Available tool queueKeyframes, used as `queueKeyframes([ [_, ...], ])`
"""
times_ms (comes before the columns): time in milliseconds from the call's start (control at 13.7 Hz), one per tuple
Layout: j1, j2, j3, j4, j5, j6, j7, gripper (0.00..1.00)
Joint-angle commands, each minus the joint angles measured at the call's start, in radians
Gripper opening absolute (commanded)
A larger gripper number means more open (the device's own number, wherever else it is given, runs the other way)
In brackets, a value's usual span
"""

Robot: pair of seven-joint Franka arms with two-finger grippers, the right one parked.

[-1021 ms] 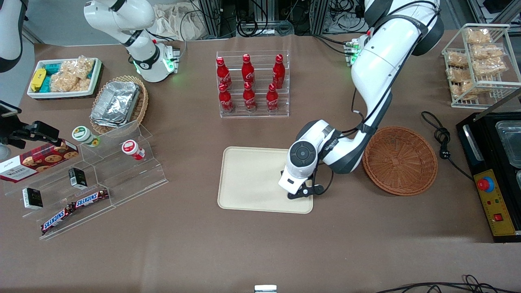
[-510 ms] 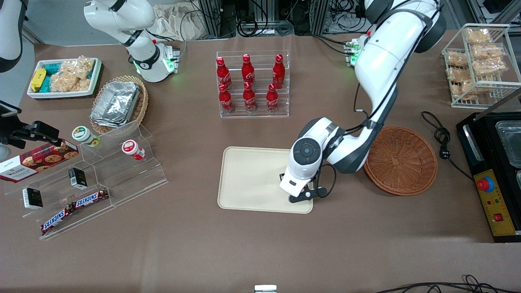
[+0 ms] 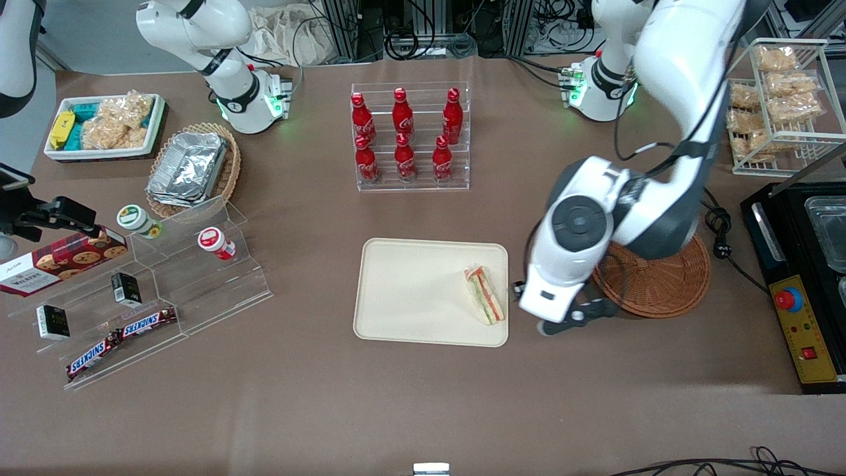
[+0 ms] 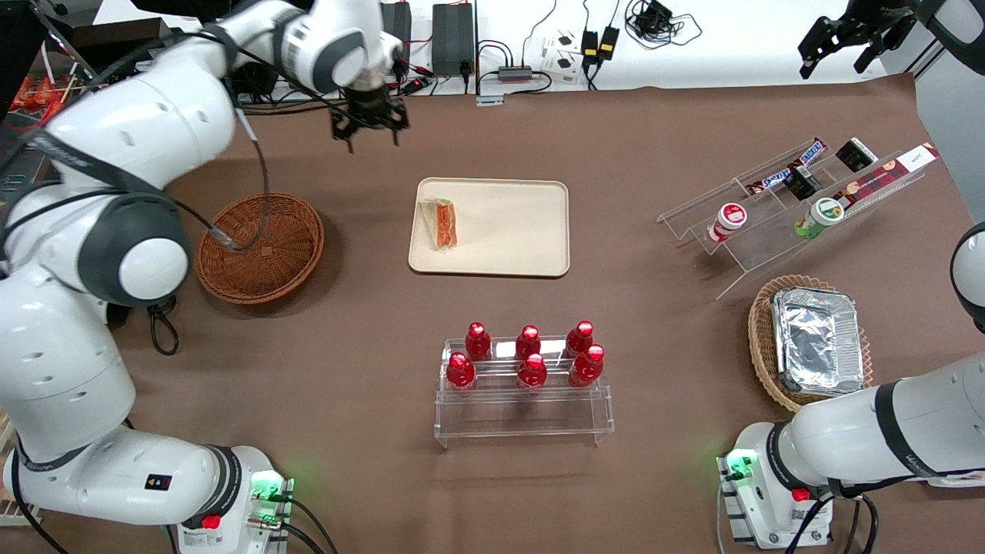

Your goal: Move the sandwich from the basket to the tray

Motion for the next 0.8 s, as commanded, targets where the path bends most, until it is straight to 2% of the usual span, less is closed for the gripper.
queueKeyframes([
  [0, 0.127, -0.181, -0.012, -0.157, -0.06, 0.006, 0.05, 1.0],
  [146, 0.209, -0.28, -0.01, -0.219, -0.17, 0.006, 0.215, 1.0],
  [292, 0.284, -0.373, -0.009, -0.305, -0.215, 0.04, 0.297, 1.0],
  [438, 0.347, -0.406, -0.009, -0.328, -0.272, 0.046, 0.416, 1.0],
  [583, 0.401, -0.412, -0.007, -0.334, -0.278, 0.035, 0.512, 1.0],
  [729, 0.395, -0.41, 0.003, -0.336, -0.274, 0.031, 0.563, 0.99],
])
